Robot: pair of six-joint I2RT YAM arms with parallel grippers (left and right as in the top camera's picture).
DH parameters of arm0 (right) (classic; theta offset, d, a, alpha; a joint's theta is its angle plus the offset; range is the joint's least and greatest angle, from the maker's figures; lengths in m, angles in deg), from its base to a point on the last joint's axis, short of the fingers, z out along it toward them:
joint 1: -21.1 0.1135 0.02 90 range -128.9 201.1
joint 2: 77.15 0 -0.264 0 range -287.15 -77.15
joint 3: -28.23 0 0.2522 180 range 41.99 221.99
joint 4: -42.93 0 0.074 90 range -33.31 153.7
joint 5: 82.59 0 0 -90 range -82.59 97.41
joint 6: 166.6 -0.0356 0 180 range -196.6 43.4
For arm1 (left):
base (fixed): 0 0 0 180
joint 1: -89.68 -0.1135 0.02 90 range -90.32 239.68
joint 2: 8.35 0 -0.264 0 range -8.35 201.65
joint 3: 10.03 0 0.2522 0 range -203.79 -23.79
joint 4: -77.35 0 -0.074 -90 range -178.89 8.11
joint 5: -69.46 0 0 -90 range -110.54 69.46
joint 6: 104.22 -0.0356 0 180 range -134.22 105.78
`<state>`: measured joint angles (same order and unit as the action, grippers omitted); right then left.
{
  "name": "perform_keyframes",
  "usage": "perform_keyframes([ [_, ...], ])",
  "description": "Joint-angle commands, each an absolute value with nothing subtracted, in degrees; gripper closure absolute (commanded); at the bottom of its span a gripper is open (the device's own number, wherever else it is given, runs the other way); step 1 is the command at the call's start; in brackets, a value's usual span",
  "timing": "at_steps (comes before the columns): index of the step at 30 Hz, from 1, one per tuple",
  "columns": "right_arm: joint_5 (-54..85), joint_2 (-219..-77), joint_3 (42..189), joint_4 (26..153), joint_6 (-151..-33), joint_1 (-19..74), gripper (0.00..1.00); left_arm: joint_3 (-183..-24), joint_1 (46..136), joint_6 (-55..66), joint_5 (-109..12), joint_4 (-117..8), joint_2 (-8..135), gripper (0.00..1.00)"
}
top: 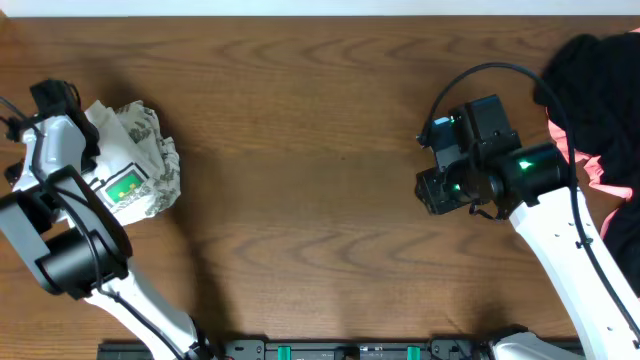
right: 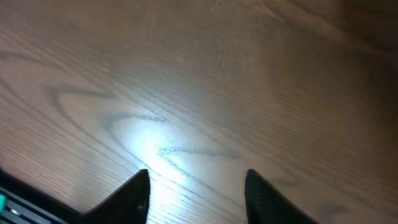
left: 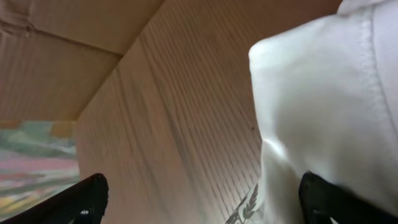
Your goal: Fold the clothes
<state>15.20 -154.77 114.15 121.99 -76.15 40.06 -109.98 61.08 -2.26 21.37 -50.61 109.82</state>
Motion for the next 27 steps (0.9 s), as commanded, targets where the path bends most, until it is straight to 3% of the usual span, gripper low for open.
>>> perform_keyframes([
  [1,14.94,-155.17,114.2,121.56,-76.35,39.8,0.39,-110.29,62.13,-2.12,18.77,-49.71,103.17,0.02],
  [4,14.94,-155.17,114.2,121.29,-76.35,39.82,0.17,-110.29,62.17,-2.15,18.77,-48.77,97.77,0.02],
  [7,14.92,-155.17,114.2,121.21,-76.31,39.82,0.1,-110.29,62.17,-2.1,18.64,-47.39,92.83,0.02],
  [14,14.92,-155.17,114.2,120.42,-76.31,39.8,0.15,-110.07,61.95,5.35,19.15,-37.53,90.26,0.02],
  [27,14.92,-155.17,114.2,124.44,-76.33,39.8,0.18,-107.88,59.02,7.16,19.15,-37.51,104.86,0.02],
])
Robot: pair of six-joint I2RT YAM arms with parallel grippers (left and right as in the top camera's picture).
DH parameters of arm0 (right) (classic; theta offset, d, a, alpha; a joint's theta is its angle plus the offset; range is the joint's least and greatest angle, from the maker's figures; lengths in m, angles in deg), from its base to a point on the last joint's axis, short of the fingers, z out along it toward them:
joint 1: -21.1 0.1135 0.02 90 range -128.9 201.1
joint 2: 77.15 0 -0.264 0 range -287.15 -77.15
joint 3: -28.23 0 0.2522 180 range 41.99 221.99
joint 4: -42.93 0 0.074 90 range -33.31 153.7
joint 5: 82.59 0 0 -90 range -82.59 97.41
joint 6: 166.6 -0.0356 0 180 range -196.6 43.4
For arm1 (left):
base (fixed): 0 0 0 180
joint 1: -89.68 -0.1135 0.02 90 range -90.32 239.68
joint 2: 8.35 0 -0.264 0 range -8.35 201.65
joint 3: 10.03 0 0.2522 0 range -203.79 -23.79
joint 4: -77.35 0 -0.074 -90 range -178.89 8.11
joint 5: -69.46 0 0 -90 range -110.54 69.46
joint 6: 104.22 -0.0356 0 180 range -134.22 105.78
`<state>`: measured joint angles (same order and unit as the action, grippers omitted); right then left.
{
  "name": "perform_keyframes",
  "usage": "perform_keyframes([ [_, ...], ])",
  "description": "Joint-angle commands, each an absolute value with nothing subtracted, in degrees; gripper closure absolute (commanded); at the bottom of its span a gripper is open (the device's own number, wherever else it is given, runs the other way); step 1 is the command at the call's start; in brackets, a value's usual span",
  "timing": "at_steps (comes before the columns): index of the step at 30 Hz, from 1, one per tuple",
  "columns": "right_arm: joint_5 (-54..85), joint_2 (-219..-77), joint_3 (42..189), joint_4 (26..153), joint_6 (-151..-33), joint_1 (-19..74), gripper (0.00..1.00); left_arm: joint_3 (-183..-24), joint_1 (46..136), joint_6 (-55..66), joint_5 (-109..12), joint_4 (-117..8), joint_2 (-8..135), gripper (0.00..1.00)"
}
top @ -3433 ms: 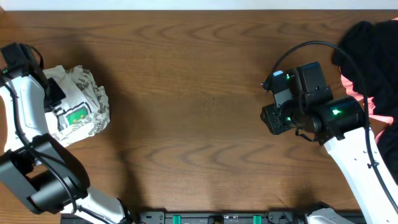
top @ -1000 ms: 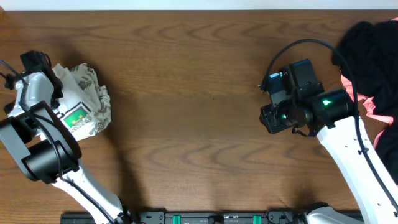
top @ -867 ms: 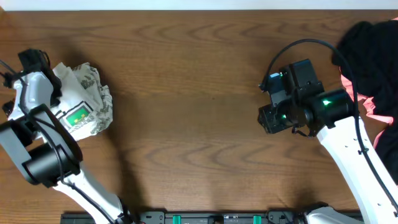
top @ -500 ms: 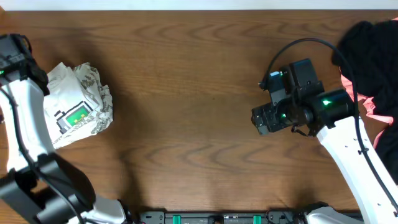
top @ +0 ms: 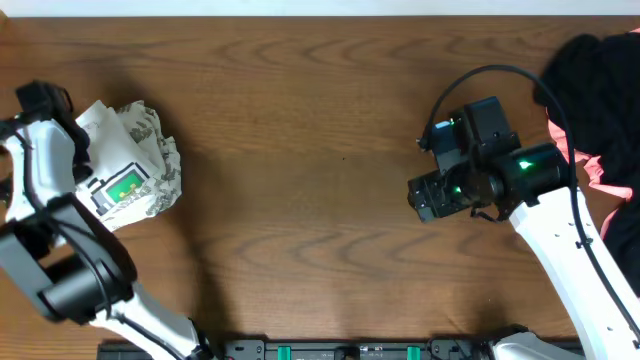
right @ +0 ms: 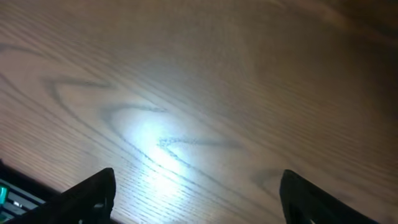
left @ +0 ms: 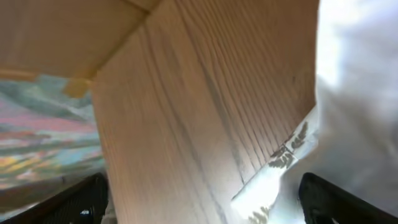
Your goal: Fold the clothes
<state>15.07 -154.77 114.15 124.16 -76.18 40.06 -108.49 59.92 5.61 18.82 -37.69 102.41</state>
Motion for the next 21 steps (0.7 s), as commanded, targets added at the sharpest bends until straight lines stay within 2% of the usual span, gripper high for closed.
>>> perform_keyframes([
  [1,14.92,-155.17,114.2,124.42,-76.35,39.82,0.18,-107.88,58.85,7.19,18.45,-37.49,106.12,0.02],
  [7,14.94,-155.17,114.2,124.27,-76.35,39.82,0.19,-107.9,58.89,7.1,17.33,-37.49,109.53,0.02],
  [15,14.92,-155.17,114.2,124.16,-76.33,39.8,0.18,-108.14,58.89,7.1,16.02,-37.29,102.98,0.02],
  [17,14.92,-155.17,114.2,123.78,-76.33,39.82,0.15,-108.14,58.89,7.12,14.69,-37.29,99.87,0.02],
  [21,15.6,-155.17,114.2,121.95,-76.35,39.82,0.01,-108.14,59.24,7.1,1.24,-37.88,92.27,0.02],
])
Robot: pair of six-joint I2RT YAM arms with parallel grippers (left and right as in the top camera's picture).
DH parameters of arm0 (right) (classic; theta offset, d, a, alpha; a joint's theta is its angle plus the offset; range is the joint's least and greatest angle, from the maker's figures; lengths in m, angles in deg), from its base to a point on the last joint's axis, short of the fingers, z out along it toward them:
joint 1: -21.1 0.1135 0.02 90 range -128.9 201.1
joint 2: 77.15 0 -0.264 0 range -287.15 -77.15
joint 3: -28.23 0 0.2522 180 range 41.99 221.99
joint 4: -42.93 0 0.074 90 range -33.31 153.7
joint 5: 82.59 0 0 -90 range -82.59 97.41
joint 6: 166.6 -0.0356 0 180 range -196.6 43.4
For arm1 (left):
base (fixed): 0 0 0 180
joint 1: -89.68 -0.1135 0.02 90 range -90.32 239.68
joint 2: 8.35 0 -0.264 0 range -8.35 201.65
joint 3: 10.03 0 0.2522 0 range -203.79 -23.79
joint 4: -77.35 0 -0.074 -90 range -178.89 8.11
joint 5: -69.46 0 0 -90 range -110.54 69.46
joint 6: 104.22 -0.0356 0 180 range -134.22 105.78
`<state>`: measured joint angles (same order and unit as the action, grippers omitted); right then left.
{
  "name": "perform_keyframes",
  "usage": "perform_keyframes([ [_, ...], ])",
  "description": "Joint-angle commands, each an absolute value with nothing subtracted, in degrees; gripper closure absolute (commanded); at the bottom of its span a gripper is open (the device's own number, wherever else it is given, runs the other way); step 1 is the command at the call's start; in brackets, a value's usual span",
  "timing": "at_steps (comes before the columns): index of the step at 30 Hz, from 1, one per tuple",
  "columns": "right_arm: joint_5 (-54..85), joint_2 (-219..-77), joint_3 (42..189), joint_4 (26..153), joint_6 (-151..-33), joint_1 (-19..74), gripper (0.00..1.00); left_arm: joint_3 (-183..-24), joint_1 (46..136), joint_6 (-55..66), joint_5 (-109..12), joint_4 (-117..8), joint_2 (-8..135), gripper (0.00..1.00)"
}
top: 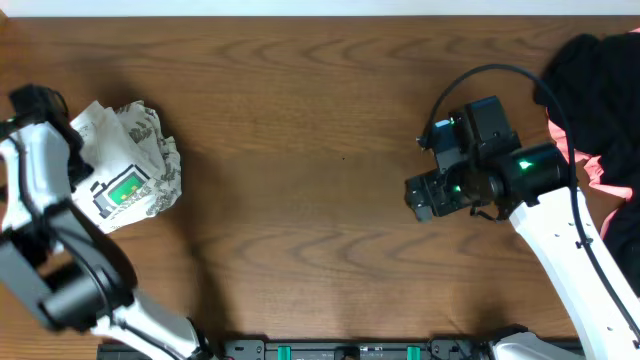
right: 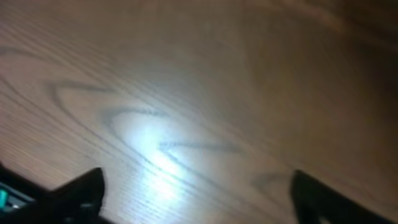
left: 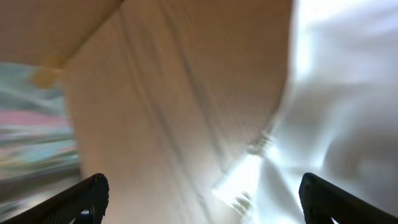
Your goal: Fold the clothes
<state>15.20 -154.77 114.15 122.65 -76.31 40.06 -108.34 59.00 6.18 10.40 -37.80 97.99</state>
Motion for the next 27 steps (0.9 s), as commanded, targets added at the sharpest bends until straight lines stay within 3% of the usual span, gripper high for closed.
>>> perform_keyframes([
  [1,16.01,-155.17,114.2,121.34,-76.35,39.82,0.01,-108.14,59.59,7.08,-0.66,-38.02,90.69,0.02],
  [8,16.03,-155.17,114.2,116.05,-76.42,39.82,0.01,-108.14,66.15,6.79,-8.44,-38.1,82.06,0.02],
  [17,13.85,-155.17,114.2,109.27,-80.35,39.3,0.01,-108.12,82.45,3.25,-10.93,-36.03,80.81,0.02],
  [27,11.46,-157.09,114.2,103.61,-83.74,32.04,0.01,-108.12,95.92,3.21,-14.56,-34.82,80.81,0.02],
])
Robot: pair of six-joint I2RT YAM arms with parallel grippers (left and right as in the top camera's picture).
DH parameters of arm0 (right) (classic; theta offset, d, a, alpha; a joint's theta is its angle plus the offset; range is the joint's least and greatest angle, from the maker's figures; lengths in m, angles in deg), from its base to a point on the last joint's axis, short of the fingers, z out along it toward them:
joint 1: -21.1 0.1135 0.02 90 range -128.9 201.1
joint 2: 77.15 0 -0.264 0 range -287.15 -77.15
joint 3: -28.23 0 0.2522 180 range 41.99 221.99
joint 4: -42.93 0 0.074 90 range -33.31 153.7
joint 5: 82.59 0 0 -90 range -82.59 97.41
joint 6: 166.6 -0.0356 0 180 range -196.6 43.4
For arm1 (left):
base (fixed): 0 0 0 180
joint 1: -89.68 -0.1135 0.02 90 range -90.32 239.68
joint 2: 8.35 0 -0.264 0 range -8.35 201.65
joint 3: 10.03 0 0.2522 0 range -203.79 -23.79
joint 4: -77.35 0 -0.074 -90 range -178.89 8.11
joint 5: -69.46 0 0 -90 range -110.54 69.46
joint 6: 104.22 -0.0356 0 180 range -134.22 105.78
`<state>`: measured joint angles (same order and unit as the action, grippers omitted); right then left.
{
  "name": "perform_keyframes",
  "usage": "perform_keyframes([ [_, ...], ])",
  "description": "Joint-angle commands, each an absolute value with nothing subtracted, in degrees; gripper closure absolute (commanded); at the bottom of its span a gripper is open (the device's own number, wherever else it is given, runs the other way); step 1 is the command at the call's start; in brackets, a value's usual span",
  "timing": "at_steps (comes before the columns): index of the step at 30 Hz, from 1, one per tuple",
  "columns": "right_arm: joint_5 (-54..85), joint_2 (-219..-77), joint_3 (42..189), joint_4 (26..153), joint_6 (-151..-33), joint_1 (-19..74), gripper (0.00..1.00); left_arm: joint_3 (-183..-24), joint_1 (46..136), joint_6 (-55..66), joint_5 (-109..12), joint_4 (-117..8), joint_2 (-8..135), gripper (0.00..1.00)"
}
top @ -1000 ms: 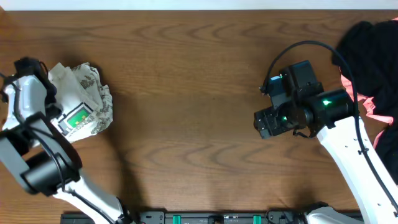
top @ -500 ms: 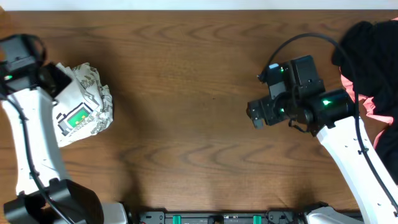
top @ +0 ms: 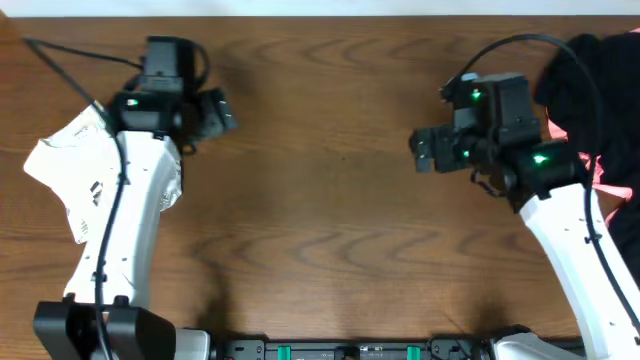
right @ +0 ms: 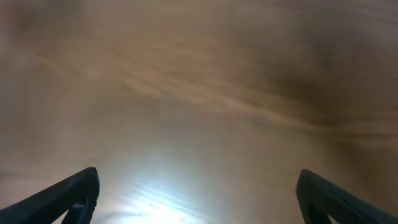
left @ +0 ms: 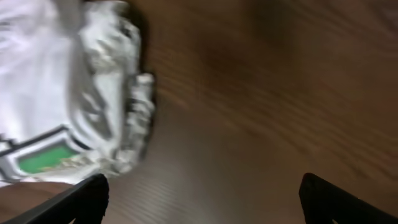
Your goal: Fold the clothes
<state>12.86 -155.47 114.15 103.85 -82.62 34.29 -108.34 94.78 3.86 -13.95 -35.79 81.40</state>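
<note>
A folded white garment (top: 55,170) with a leaf print and a green patch (left: 43,158) lies at the table's left, partly under my left arm. In the left wrist view the garment (left: 87,87) sits upper left. My left gripper (top: 220,110) hangs open over bare wood, to the right of and behind the garment, holding nothing. A heap of dark clothes (top: 600,70) with a pink piece (top: 603,172) fills the far right. My right gripper (top: 418,152) is open above bare table, left of that heap. Both wrist views show fingers (right: 68,196) spread wide apart.
The wooden table (top: 320,230) runs between the two arms. A black rail (top: 340,350) lines the front edge. My left arm's white links (top: 135,220) cross over the folded garment.
My left gripper was at the table's far left edge beside the white garment; now it is behind and to the right of it. The right gripper has moved a little toward the back.
My left gripper stood open against the left side of the folded white garment while the right gripper's fingers were close together. The right fingers then spread wide. The left gripper was further left, clear of the garment, and now is over bare wood beyond it.
</note>
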Motion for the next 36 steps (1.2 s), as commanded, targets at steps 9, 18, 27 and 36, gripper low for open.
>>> perform_keyframes([
  [9,11.29,-158.4,114.22,107.28,-82.38,26.62,0.01,-108.12,96.51,3.17,-15.5,-31.83,80.49,0.02],
  [18,7.66,-146.12,114.09,114.23,-85.2,26.62,0.01,-107.03,96.53,-3.76,-23.96,-27.26,73.93,0.02],
  [27,6.77,-123.93,101.45,109.67,-85.38,28.9,0.01,-87.05,96.51,-4.14,-23.89,-36.77,46.0,0.02],
  [36,9.13,-108.22,87.68,106.67,-93.07,29.16,0.01,-73.63,96.51,-4.11,-23.34,-40.22,22.04,0.02],
])
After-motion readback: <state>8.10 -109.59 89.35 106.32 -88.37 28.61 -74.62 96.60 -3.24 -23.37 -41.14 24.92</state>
